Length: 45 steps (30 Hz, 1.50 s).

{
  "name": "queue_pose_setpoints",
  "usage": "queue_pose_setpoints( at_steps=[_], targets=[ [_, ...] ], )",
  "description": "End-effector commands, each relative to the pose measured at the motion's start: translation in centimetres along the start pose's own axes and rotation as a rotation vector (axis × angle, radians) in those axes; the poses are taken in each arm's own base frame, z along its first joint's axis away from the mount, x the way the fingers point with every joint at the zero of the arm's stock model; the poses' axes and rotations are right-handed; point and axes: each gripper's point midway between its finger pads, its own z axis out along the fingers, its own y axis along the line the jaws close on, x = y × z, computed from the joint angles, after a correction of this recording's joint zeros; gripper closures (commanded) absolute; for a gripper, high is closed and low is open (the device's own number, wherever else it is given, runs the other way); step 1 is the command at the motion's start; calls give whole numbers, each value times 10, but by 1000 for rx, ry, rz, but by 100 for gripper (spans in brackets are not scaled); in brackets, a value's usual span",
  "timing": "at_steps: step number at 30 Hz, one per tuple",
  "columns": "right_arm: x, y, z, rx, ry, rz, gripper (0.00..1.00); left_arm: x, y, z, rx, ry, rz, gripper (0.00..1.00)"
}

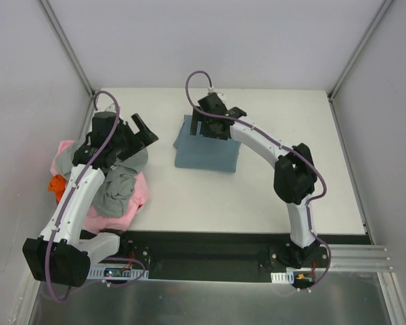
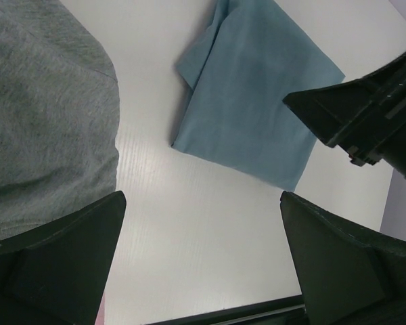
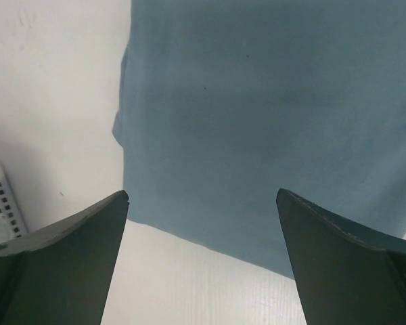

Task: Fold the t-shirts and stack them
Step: Put the neatly folded tshirt into the corner of the board with the right arm

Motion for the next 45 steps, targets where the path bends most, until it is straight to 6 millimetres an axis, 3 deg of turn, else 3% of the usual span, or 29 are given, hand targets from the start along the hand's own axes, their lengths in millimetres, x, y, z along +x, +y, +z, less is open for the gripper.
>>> queue_pose_setpoints(
  at_steps=[1,6,9,12,14,15,22,27,28,30,31,35,39,40,42,44,45],
  targets=[
    [14,-11,34,84,46,-75,4,-3,5,-4,-20,-7,29,1],
    [22,-18,56,129,79,-90,4,-8,8,-11,-32,-37,36,1],
    [35,-36,75,155,133,-69,4,-9,10,-14,-35,-46,38,1],
    [38,-68,79,215,175,-7,4,-10,11,-15,-39,-48,41,1],
    [36,-98,79,268,185,19,4,-12,11,-15,-43,-51,42,1],
    [29,-105,72,278,172,23,4,-13,12,-15,-45,-53,43,1],
    [-7,-210,54,418,153,110,4,-19,7,-5,-47,-26,29,1],
    [-27,-274,38,496,175,43,4,-22,4,-1,-42,-17,33,1],
    [-33,-299,30,543,173,35,4,-23,3,-1,-43,-18,35,1],
    [-38,-324,20,585,171,74,4,-25,4,0,-48,-20,36,1],
    [-40,-346,14,608,167,145,4,-26,4,1,-51,-16,36,1],
    [-41,-390,10,591,158,307,4,-28,5,5,-60,-7,27,1],
    [-47,-403,21,457,243,214,4,-30,1,11,-51,18,29,1],
    [-47,-411,12,495,269,190,4,-32,0,13,-50,23,27,1],
    [-23,-417,2,502,370,106,4,-32,-1,15,-46,30,25,1],
    [-23,-411,-14,472,355,50,4,-34,-4,16,-39,33,23,1],
    [2,-412,-17,455,422,-3,4,-37,-5,16,-38,28,25,1]
  ],
)
